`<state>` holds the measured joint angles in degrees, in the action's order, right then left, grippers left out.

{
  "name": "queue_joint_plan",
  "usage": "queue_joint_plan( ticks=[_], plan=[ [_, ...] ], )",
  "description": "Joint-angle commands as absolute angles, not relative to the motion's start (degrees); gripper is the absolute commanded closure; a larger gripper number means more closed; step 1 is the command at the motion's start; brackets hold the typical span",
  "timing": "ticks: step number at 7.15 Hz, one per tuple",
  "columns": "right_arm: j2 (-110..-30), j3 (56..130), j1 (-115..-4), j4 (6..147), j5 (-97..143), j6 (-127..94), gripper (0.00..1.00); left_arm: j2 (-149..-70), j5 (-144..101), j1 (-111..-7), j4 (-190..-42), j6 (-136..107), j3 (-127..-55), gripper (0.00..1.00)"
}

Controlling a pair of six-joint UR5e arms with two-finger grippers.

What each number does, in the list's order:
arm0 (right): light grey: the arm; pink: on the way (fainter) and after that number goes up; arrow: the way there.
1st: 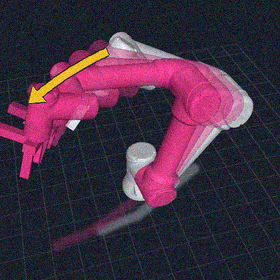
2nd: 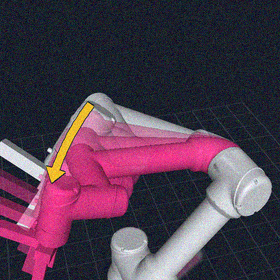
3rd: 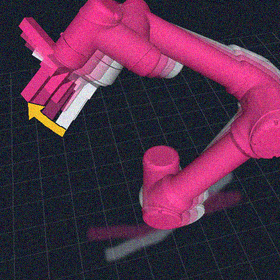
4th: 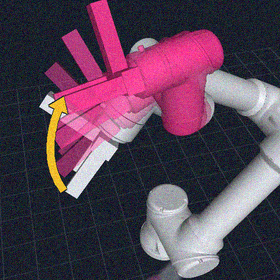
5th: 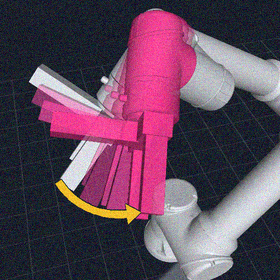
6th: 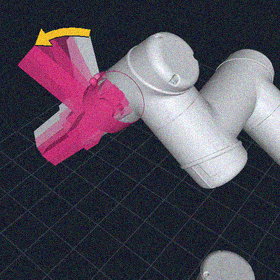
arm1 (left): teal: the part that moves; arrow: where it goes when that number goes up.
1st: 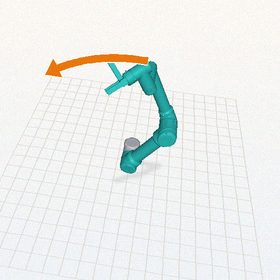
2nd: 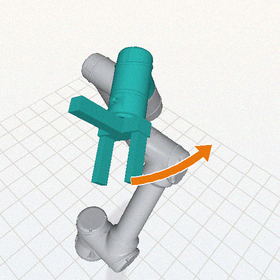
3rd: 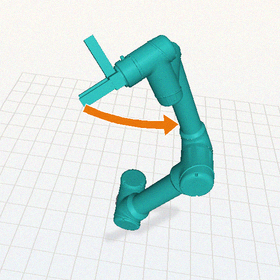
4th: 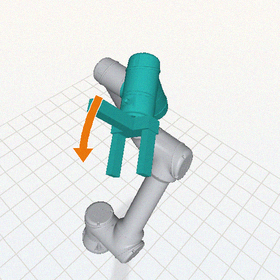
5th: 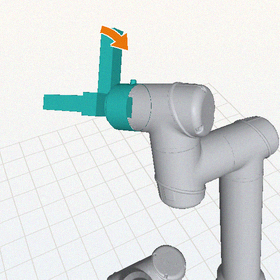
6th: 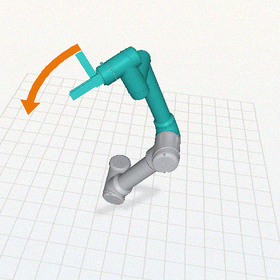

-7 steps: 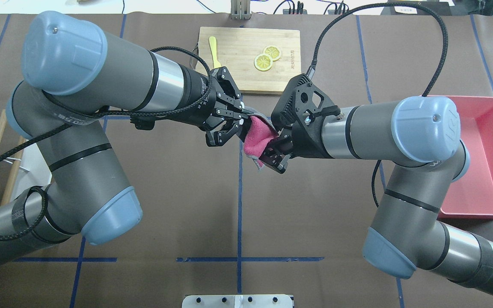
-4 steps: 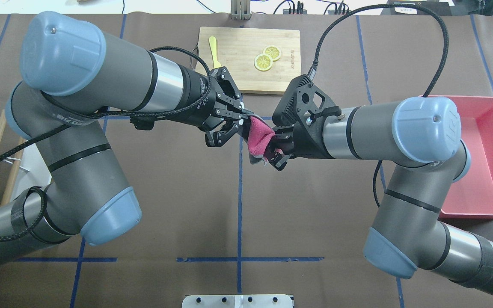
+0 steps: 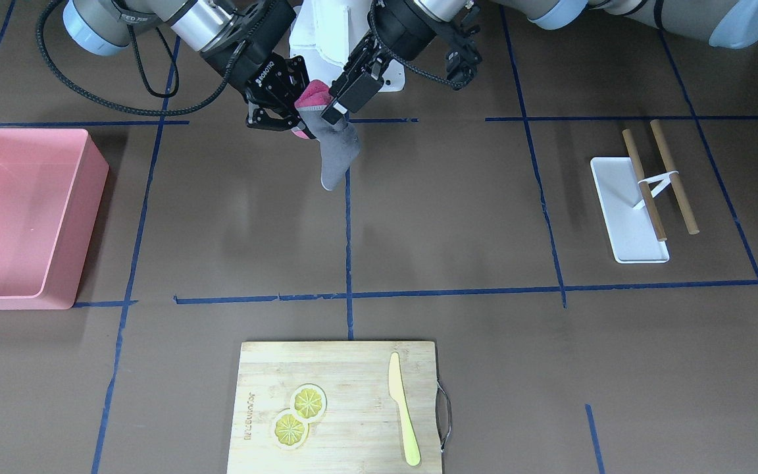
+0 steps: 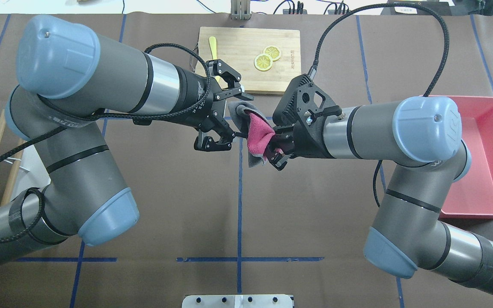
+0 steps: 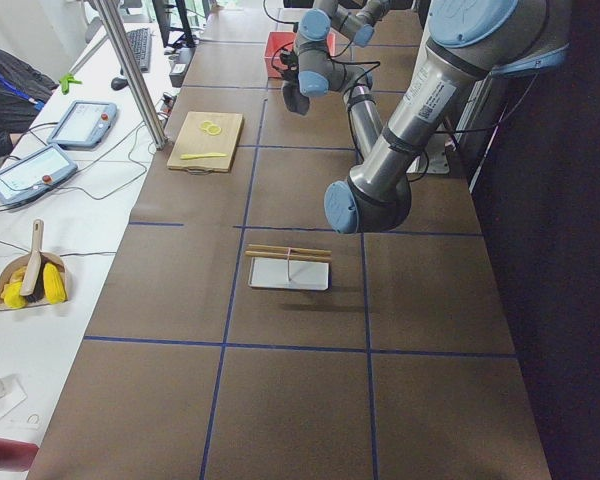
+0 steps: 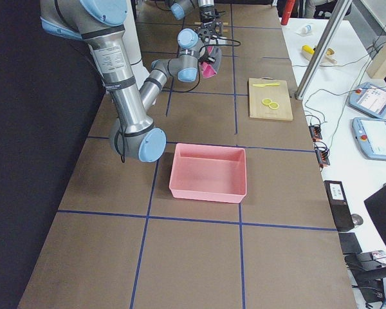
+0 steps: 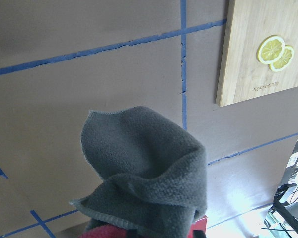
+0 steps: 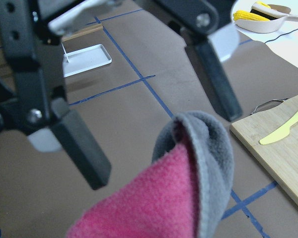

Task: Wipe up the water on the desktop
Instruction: 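Close the right gripper on the cloth and open the left gripper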

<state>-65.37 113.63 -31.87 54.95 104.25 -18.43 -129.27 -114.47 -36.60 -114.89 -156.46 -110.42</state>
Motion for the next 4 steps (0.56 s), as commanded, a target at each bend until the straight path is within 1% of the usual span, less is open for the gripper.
queue_joint_plan(
  ticks=[1,2,3,4],
  plan=[
    [-65.6,113.5,-32.1,55.8,104.6,-18.5,1.0,-124.7,-115.0,-37.1,-114.7,-147.5,-114.1,0.0],
    [-66.0,113.9,-32.2,60.0,104.7,-19.2,1.0,-121.3,-114.9,-37.4,-114.3,-138.4,-115.7,0.0],
    [-66.0,115.1,-32.2,66.5,104.7,-24.0,1.0,-118.4,-114.7,-38.7,-114.0,-128.6,-115.8,0.0],
    [-65.9,116.1,-32.7,73.0,104.6,-26.0,1.0,-116.2,-115.0,-39.7,-110.3,-117.5,-115.9,0.0]
  ],
)
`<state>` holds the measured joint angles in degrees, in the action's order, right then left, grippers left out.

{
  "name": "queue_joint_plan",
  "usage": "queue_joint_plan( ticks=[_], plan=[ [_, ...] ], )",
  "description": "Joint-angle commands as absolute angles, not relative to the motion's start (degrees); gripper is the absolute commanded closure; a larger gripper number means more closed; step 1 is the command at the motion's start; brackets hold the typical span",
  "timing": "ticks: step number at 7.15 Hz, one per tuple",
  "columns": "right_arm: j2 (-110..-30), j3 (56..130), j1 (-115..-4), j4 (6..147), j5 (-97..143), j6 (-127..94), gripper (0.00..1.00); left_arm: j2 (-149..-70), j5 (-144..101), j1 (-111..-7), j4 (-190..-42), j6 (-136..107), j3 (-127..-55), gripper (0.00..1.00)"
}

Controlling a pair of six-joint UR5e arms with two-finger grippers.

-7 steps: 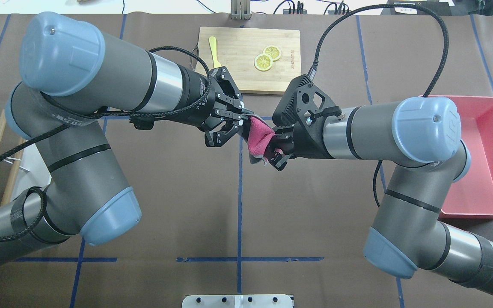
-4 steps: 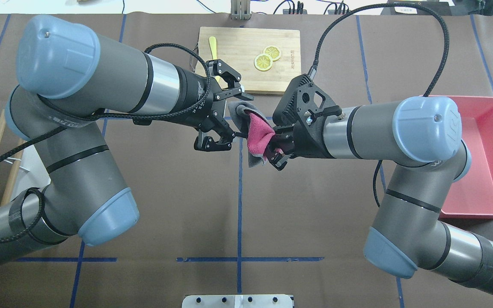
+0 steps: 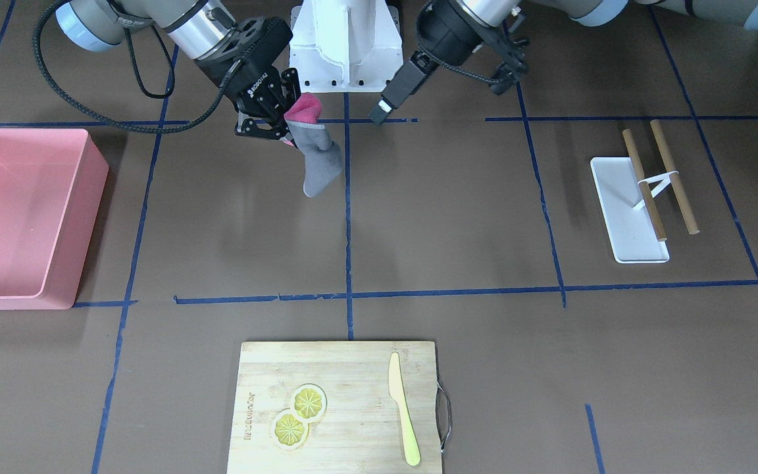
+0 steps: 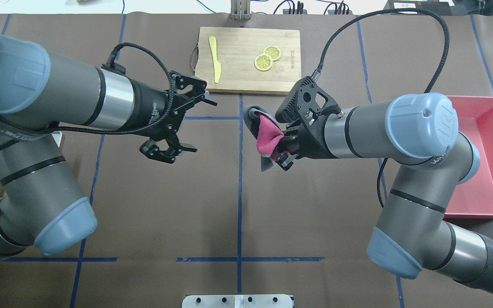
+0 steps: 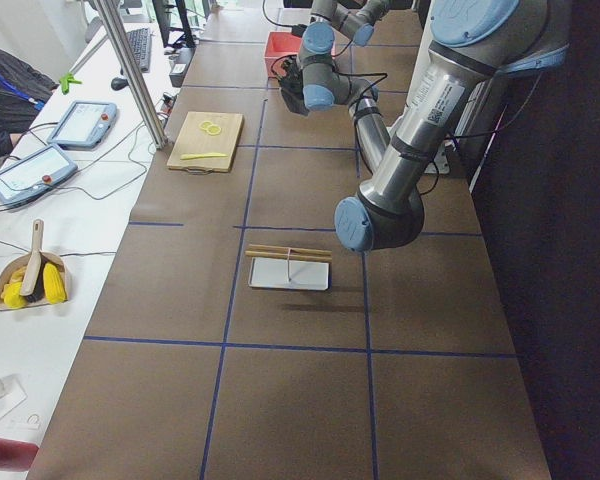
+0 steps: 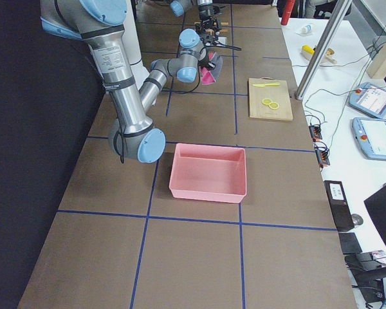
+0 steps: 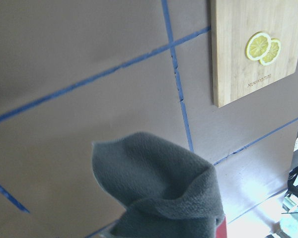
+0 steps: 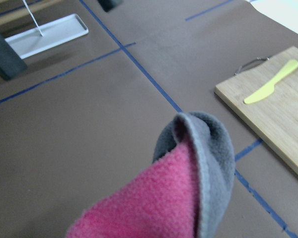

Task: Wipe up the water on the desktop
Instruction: 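Lower the cloth to the table with the right gripper while the left arm withdraws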

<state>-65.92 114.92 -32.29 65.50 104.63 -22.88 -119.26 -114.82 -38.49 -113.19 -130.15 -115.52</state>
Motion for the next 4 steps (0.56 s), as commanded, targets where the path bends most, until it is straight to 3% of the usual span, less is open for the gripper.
queue_joint_plan(
  ticks=[1,4],
  plan=[
    [-65.3,117.7,-34.5,83.0,104.2,-26.3,1.0,-115.1,-115.7,-40.5,-102.7,-106.6,-116.9,0.0],
    [-65.0,118.6,-36.5,92.9,105.8,-29.5,1.0,-114.3,-115.1,-41.3,-72.2,-70.8,-126.2,0.0]
  ],
)
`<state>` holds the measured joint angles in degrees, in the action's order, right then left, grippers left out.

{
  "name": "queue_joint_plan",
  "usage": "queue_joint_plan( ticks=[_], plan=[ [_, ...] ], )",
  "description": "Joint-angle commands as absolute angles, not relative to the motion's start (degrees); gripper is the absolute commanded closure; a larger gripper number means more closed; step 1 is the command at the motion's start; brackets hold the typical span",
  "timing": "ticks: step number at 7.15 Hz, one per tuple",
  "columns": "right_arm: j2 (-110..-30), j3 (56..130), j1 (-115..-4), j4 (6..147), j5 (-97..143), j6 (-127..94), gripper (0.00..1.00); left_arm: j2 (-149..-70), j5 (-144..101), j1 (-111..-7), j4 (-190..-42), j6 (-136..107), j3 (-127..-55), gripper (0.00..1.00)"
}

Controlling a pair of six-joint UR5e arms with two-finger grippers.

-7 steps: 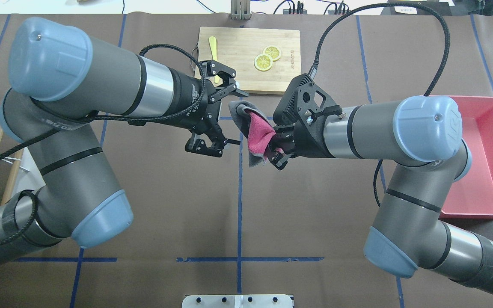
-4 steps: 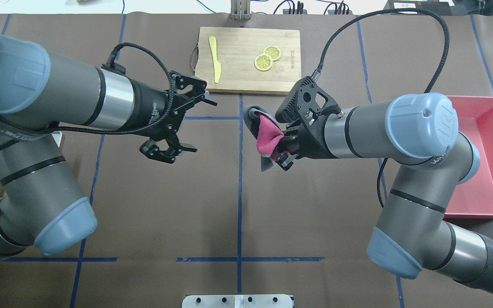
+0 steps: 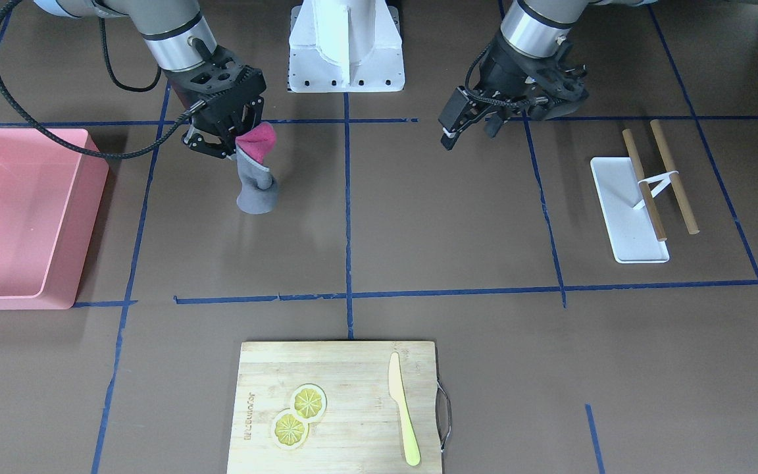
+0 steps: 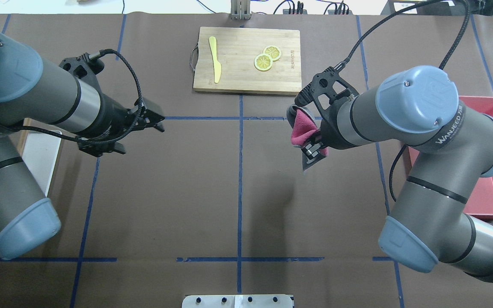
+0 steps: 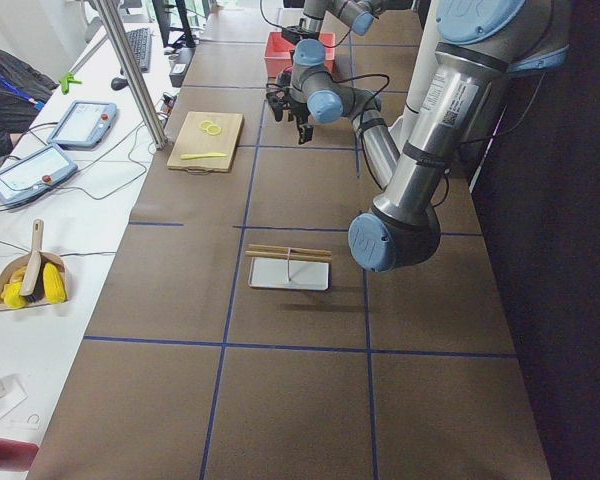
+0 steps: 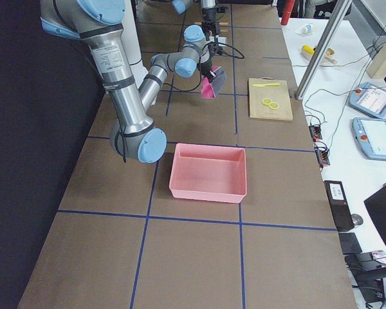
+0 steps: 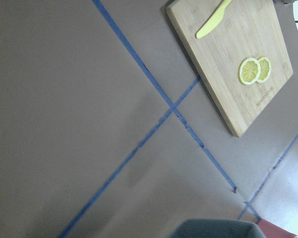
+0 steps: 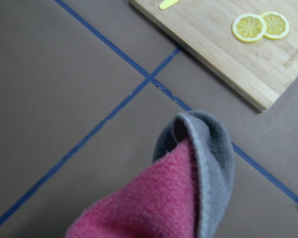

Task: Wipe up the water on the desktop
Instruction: 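Lower the cloth to the table with the right gripper while the left arm withdraws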

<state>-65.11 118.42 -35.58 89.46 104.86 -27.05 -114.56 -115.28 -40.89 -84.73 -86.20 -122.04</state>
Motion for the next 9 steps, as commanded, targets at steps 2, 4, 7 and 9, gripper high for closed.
queue_joint_plan(
  ticks=[2,4,7,9],
  plan=[
    [-65.1,118.3,-39.4,94.7,111.5,-31.6,1.0,-106.7,-115.3,-46.0,-68.4,-49.2,-129.8,0.0],
    [-65.1,118.0,-40.3,95.4,112.8,-32.9,1.0,-100.1,-116.3,-55.6,-68.2,-28.7,-129.2,0.0],
    [-64.3,116.2,-39.8,96.9,112.9,-41.1,1.0,-91.0,-129.2,-74.2,-69.0,-2.6,-119.1,0.0],
    [-61.8,111.5,-38.4,97.1,112.8,-41.5,1.0,-89.4,-135.0,-83.8,-73.1,6.3,-108.3,0.0]
  ],
)
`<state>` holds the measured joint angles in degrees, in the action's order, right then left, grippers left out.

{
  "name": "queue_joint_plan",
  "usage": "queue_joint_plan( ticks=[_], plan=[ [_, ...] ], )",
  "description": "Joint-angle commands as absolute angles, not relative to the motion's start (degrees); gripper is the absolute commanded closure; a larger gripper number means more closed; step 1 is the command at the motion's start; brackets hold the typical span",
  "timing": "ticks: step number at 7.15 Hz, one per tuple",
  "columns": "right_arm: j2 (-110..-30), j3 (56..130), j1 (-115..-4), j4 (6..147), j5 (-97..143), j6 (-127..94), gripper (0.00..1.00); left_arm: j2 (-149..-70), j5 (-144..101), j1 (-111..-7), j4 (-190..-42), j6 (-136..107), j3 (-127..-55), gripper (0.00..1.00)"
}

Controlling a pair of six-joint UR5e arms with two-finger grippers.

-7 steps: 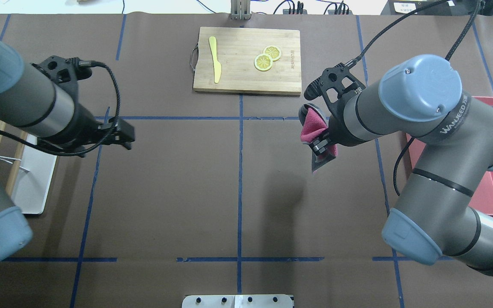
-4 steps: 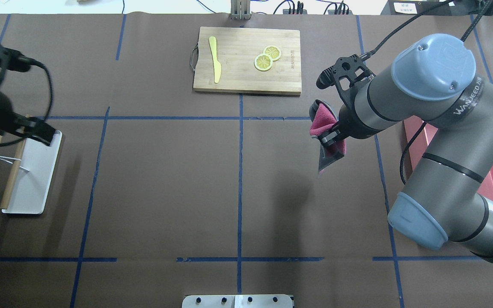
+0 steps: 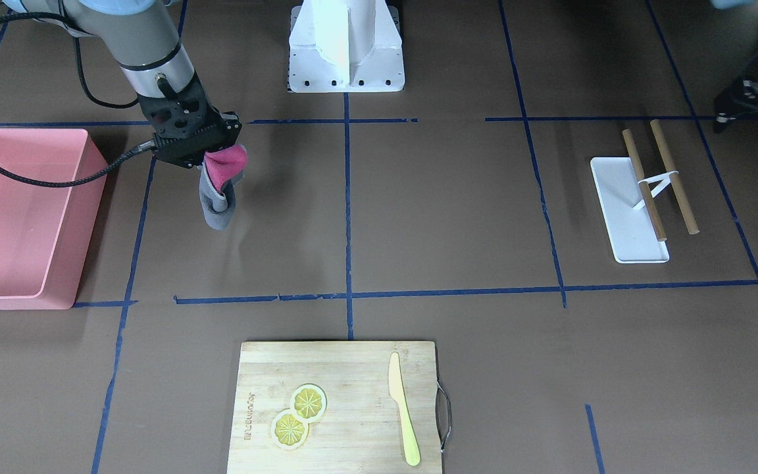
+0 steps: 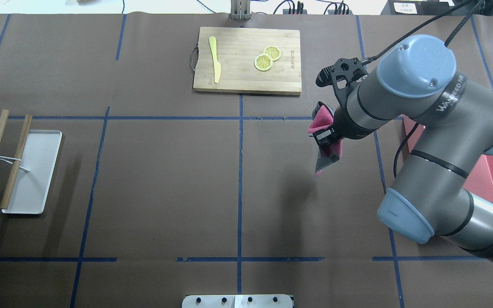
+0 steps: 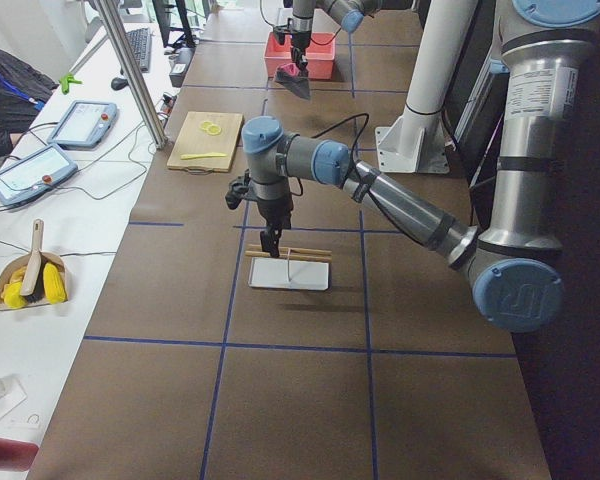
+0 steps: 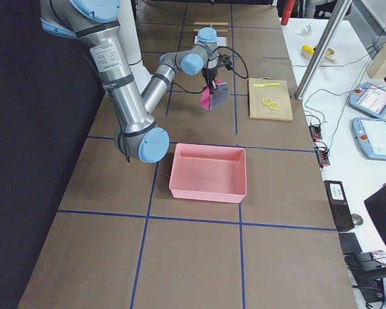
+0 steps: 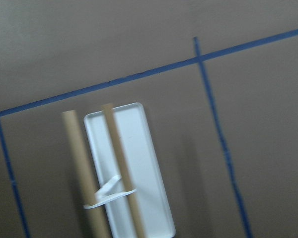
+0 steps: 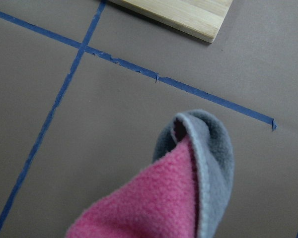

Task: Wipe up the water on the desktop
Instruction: 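Lower the cloth to the table with the right gripper while the left arm withdraws, then drag the cloth across the table surface with the right gripper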

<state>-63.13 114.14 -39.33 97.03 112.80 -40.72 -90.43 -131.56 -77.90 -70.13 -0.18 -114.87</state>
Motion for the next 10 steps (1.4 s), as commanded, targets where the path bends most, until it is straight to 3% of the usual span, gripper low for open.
queue_joint_plan(
  ticks=[1,3,6,10],
  plan=[
    [-60.8,110.0,-35.8,96.8,112.2,-47.4,1.0,-88.3,-136.2,-86.3,-77.3,9.3,-103.8,0.0],
    [-61.1,108.0,-31.3,96.9,109.1,-52.6,1.0,-88.2,-136.5,-86.3,-79.2,9.0,-102.2,0.0],
    [-67.6,107.0,-32.7,97.8,109.1,-51.9,1.0,-88.3,-136.6,-86.2,-79.2,9.1,-101.4,0.0],
    [-68.3,107.9,-34.0,110.2,103.8,-47.5,1.0,-88.3,-136.6,-86.2,-79.3,9.1,-101.2,0.0]
  ],
)
